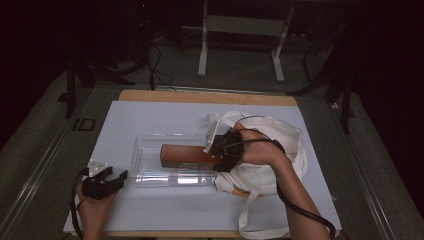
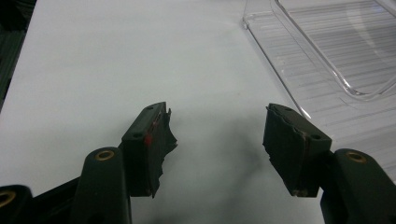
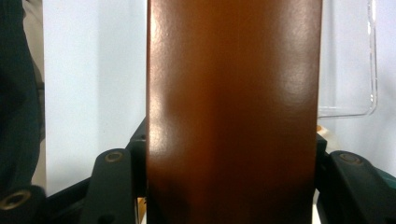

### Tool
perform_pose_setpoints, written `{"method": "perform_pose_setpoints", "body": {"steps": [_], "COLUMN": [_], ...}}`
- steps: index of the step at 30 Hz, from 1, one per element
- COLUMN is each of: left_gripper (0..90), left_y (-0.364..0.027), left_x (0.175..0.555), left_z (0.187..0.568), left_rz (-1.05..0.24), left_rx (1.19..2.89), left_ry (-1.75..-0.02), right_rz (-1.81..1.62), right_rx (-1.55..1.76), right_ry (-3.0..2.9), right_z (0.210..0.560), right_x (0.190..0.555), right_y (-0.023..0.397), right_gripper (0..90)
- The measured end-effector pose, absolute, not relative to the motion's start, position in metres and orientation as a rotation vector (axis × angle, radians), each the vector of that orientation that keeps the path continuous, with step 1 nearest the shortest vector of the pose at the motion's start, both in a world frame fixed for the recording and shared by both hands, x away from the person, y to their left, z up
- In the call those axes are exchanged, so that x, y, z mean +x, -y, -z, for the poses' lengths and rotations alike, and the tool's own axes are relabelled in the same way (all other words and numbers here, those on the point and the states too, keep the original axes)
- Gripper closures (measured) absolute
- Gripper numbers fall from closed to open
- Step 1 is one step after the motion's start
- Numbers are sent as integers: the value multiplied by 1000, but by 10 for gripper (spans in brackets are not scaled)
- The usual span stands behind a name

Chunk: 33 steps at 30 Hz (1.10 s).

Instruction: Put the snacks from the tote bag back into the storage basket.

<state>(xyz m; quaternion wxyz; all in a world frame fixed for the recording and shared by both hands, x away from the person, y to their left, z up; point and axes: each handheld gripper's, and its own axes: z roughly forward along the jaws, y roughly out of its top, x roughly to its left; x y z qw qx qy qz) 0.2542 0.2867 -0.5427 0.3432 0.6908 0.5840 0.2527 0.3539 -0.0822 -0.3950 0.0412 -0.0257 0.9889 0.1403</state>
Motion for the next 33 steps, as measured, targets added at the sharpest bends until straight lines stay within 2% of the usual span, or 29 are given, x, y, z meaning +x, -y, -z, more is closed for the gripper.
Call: {"method": "perform_pose_setpoints", "body": {"steps": [33], "left_gripper": [401], "left_y": [-287], "left_x": [253], "left_z": [542], "left_rz": [-673], "left_rx": [1782], "left_ry": [-1513], "right_rz": [-301], "right_rx": [-153], "right_ry": [-3049], "right_z": [415], "right_x": [355], "right_y": [54], "right_gripper": [430]}}
